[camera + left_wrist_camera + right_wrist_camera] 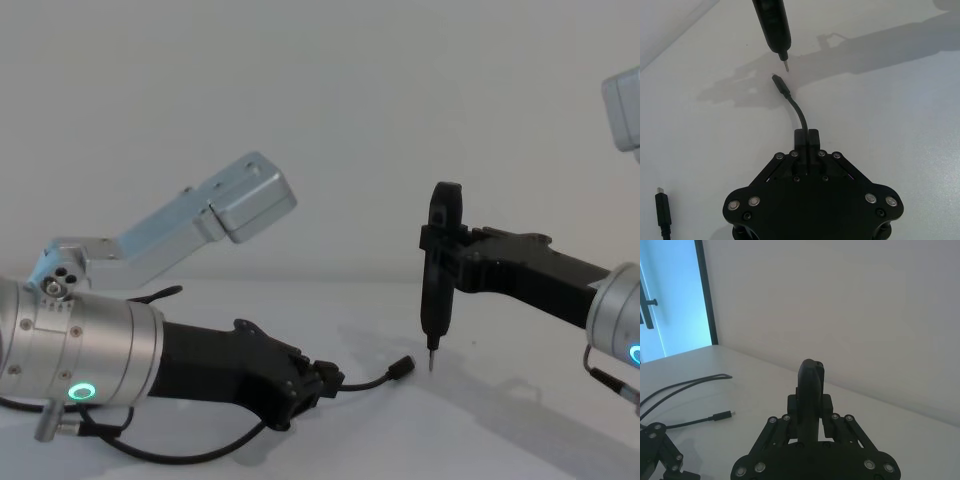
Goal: Pick up the data cable with the one hand.
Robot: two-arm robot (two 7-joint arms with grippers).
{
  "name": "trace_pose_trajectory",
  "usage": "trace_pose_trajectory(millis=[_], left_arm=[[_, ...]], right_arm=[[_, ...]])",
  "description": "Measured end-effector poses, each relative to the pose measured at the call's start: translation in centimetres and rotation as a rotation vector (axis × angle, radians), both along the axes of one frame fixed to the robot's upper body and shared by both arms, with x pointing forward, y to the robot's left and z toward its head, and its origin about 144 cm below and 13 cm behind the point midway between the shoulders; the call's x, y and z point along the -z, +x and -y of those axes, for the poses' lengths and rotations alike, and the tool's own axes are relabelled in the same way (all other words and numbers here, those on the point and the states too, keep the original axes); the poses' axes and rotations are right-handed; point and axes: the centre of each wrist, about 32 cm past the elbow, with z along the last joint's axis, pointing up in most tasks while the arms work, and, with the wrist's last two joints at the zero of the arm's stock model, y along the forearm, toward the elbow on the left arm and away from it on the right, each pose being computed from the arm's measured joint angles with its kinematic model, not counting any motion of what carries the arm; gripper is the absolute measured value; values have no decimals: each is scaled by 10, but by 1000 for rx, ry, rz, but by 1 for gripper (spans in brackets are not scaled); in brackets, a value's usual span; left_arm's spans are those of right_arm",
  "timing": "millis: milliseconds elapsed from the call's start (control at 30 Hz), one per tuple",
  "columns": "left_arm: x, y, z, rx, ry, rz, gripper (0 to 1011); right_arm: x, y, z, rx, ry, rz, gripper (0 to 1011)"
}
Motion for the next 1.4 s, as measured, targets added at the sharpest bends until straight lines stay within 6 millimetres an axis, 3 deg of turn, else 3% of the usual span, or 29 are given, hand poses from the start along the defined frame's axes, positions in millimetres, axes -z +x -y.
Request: trace_pose_trajectory(millis=[367, 967, 1400], left_arm=[[0, 0, 0, 0, 0, 0, 35], [0, 0, 0, 0, 0, 0, 35], [0, 0, 0, 0, 0, 0, 35]], right_arm=[[0, 1, 0, -2, -1, 1, 275], [-5, 26, -12, -61, -12, 58, 275], [-5, 32, -14, -65, -20, 71, 275]])
